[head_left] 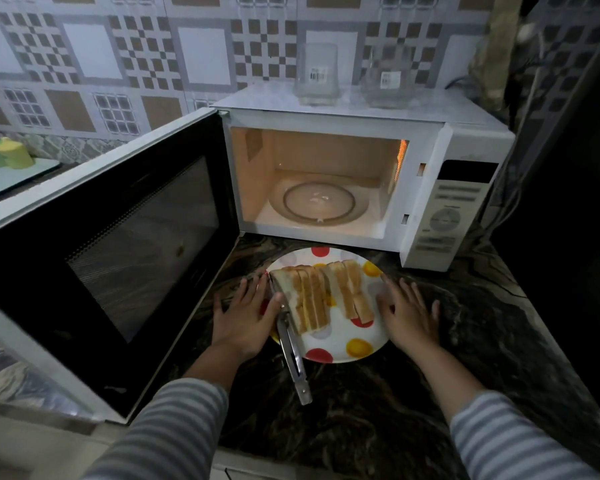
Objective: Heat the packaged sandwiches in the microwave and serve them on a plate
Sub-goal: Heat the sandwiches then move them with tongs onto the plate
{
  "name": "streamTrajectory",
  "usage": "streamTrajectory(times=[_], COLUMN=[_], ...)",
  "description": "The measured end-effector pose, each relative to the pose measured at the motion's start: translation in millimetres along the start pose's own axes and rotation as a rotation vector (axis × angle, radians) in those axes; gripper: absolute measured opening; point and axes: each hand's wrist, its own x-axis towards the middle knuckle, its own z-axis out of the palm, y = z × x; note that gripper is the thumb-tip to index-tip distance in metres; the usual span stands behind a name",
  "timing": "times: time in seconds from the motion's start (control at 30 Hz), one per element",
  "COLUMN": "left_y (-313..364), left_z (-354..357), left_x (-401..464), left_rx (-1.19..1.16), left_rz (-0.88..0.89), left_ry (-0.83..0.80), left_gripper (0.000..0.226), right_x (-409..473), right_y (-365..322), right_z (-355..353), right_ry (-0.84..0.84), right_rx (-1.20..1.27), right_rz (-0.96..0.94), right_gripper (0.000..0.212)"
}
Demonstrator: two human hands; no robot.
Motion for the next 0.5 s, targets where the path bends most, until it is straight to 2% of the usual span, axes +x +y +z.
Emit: streamTrajectory(times=[0.33,0.5], left_y=[3,5], left_z=[6,5], left_x=[3,2], left_rx=[0.000,-0.152], left_rz=[-0.018,-0.041], left_ry=[0.044,0.008], left_gripper=[0.065,0.059], right_x=[2,-15], right_y=[-5,-20], right_z=[1,-1], right_ry=[-0.088,-0.092], right_rx=[-0.086,0.052], right_rz=[0.008,0.051], right_gripper=[0.048,0.049])
